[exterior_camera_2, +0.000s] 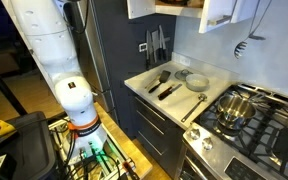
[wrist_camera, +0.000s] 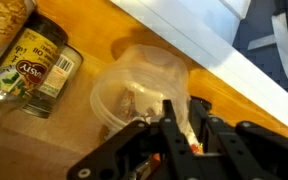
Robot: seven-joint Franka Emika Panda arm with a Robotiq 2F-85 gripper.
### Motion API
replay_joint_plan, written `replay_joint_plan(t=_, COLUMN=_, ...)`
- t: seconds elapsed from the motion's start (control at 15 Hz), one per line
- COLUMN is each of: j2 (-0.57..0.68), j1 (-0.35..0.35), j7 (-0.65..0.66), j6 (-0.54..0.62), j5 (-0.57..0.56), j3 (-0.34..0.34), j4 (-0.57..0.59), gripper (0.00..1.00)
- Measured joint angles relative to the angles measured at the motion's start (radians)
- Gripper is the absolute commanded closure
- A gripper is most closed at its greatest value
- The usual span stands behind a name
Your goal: Place the clear container on the bottom shelf upside down.
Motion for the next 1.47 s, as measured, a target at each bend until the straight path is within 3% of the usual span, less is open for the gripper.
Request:
replay_joint_plan(t=0.2, j2=0.002, j1=0.004, j7=-0.065, j6=-0.004, j5=0.235, j3=0.0, j4=0.022, gripper=0.92)
replay_joint_plan(t=0.27, j2=0.004, j1=0.004, j7=-0.081, j6=-0.006, j5=0.287, j3=-0.001, j4=0.026, gripper=0.53)
replay_joint_plan(t=0.33, j2=0.006, j1=0.003, j7=-0.091, j6=-0.007, j5=0.318, j3=-0.003, j4=0.028, gripper=0.56)
replay_joint_plan(t=0.47, j2=0.01, j1=0.003, j7=-0.114, j6=-0.006, j5=0.335, j3=-0.005, j4=0.03, gripper=0.51)
replay_joint_plan(t=0.87, j2=0.012, j1=0.009, j7=-0.391, j6=0.035, j5=0.332, j3=0.007, j4=0.038, gripper=0.05)
replay_joint_plan(t=0.93, j2=0.012, j1=0.01, j7=-0.442, j6=0.041, j5=0.33, j3=0.009, j4=0.039, gripper=0.23)
replay_joint_plan(t=1.07, j2=0.012, j1=0.011, j7=-0.447, j6=0.041, j5=0.331, j3=0.01, j4=0.039, gripper=0.07)
replay_joint_plan(t=1.2, j2=0.012, j1=0.011, j7=-0.447, j6=0.041, j5=0.331, j3=0.01, j4=0.039, gripper=0.01)
replay_joint_plan(t=1.47, j2=0.014, j1=0.011, j7=-0.532, j6=0.04, j5=0.327, j3=0.01, j4=0.043, gripper=0.0)
